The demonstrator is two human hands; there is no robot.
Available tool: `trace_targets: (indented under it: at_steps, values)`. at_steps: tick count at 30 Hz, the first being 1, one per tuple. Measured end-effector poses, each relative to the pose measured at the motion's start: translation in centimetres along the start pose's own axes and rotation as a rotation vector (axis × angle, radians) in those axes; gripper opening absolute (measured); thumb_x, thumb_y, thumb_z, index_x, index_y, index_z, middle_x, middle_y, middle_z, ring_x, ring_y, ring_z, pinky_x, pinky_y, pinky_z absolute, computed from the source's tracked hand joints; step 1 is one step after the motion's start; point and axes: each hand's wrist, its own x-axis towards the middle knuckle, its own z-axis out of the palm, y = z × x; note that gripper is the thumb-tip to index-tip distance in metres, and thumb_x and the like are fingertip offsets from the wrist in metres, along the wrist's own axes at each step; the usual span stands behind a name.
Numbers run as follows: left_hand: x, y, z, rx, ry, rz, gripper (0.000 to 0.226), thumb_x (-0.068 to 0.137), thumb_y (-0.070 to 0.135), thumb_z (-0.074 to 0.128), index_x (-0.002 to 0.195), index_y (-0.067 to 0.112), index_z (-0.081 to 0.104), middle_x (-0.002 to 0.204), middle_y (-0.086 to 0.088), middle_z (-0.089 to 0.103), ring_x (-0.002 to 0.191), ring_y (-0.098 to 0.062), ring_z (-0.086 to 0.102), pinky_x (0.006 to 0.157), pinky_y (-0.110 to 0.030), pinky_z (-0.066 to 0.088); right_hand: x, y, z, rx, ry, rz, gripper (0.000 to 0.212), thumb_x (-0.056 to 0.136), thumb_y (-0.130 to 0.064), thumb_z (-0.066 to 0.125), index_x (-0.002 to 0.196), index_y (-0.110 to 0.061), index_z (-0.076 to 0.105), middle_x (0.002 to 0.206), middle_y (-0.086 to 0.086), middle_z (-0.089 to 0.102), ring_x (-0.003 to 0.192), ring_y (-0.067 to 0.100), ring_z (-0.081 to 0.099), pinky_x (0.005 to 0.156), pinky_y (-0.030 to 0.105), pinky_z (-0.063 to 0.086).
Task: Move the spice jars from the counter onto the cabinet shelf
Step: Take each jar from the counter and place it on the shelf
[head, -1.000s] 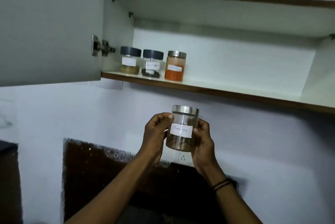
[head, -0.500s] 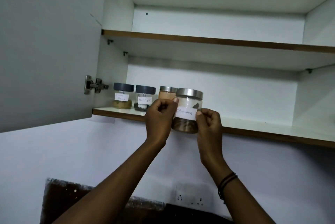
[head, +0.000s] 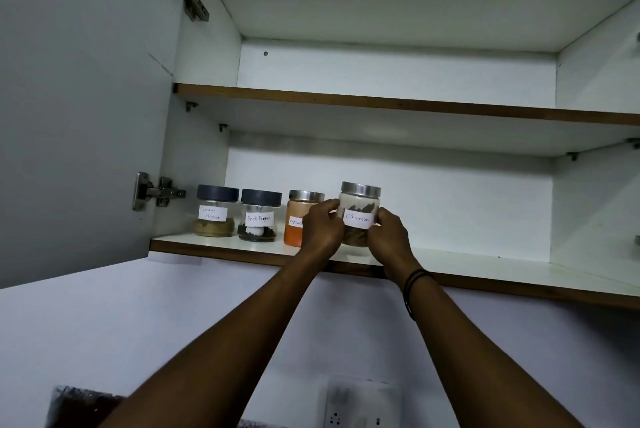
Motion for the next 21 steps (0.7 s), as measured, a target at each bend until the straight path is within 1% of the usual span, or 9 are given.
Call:
trace_targets:
  at_steps: [2,5,8,11,15,17,18,19,21]
  values:
    - [0.6,-0.4,0.3,0.033,-0.020,0.010,0.037,0.090,-0.004,0.053,0.123,0.004,0.067,0.123,-0.013,0.069,0.111,-0.027,0.064,0.093,-0.040,0.056,0.6,0.1,0.4,-0.041,-0.046,0.012,0.039,0.088,0.001,0.041,0.122,-0.006,0.058,0.126,0.014,0.062,0.115,0.032,0.058,0.099,0.045,0.049]
    - [1.3,-0.9,0.4,0.054,-0.034,0.013,0.028,0.085,-0.007,0.058,0.111,-0.002,0.068,0.110,-0.019,0.071,0.101,-0.032,0.067,0.077,-0.036,0.057,1.5,0.1,1.0,-0.070,-0.138,0.009,0.039,0.085,0.001,0.051,0.124,-0.005,0.057,0.126,0.015,0.062,0.115,0.033,0.059,0.099,0.046,0.049]
    - [1.6,-1.8,0.3,0.100,-0.063,-0.054,0.024,0.084,-0.008,0.052,0.104,-0.004,0.064,0.107,-0.023,0.068,0.101,-0.036,0.065,0.062,-0.027,0.048,2.0,0.4,1.5,-0.109,-0.220,0.026,0.037,0.084,0.001,0.056,0.121,-0.004,0.058,0.123,0.017,0.063,0.114,0.034,0.060,0.098,0.046,0.050]
    - [2.0,-2.3,0.3,0.172,-0.133,-0.077,0.018,0.086,-0.004,0.052,0.099,0.005,0.061,0.099,-0.015,0.064,0.102,-0.035,0.063,0.069,-0.028,0.048,2.2,0.8,1.8,-0.137,-0.263,0.038,0.035,0.082,-0.002,0.064,0.117,-0.002,0.058,0.116,0.016,0.065,0.107,0.034,0.062,0.090,0.040,0.053]
    - [2.0,-2.2,0.3,0.287,-0.164,-0.084,0.021,0.090,0.004,0.054,0.110,0.000,0.060,0.113,-0.020,0.064,0.107,-0.034,0.061,0.086,-0.039,0.052,2.2,0.7,1.5,-0.080,-0.332,0.050,0.027,0.084,0.000,0.064,0.111,-0.001,0.065,0.111,0.021,0.069,0.098,0.037,0.066,0.078,0.041,0.052]
    - [1.5,-2.1,0.2,0.330,-0.152,-0.051,0.020,0.092,0.007,0.055,0.107,-0.003,0.061,0.112,-0.022,0.064,0.105,-0.035,0.061,0.082,-0.037,0.050,1.7,0.5,1.4,-0.115,-0.315,0.018,0.023,0.084,-0.001,0.065,0.106,-0.002,0.067,0.108,0.020,0.070,0.098,0.036,0.065,0.078,0.040,0.052]
    - [1.1,-2.1,0.2,0.328,-0.137,-0.025,0.019,0.092,0.008,0.054,0.103,-0.005,0.062,0.108,-0.023,0.065,0.102,-0.036,0.061,0.076,-0.033,0.048,1.5,0.3,1.3,-0.156,-0.281,0.001,0.017,0.084,-0.002,0.064,0.100,-0.004,0.066,0.104,0.015,0.069,0.097,0.035,0.063,0.075,0.035,0.050]
    - [0.6,-1.9,0.0,0.315,-0.119,-0.003,0.017,0.092,0.007,0.053,0.096,-0.005,0.063,0.100,-0.022,0.065,0.096,-0.035,0.061,0.070,-0.030,0.043,1.2,0.3,1.2,-0.201,-0.240,-0.022,0.009,0.084,-0.003,0.062,0.091,-0.009,0.061,0.097,0.009,0.065,0.093,0.033,0.060,0.066,0.026,0.046]
    - [-0.7,-1.7,-0.4,0.253,-0.098,0.046,0.015,0.091,0.006,0.050,0.081,0.002,0.061,0.081,-0.013,0.061,0.081,-0.028,0.058,0.064,-0.029,0.038,0.2,0.2,1.0,-0.231,-0.149,-0.067,0.014,0.085,-0.005,0.055,0.079,-0.015,0.049,0.087,0.000,0.055,0.087,0.025,0.053,0.055,0.017,0.034]
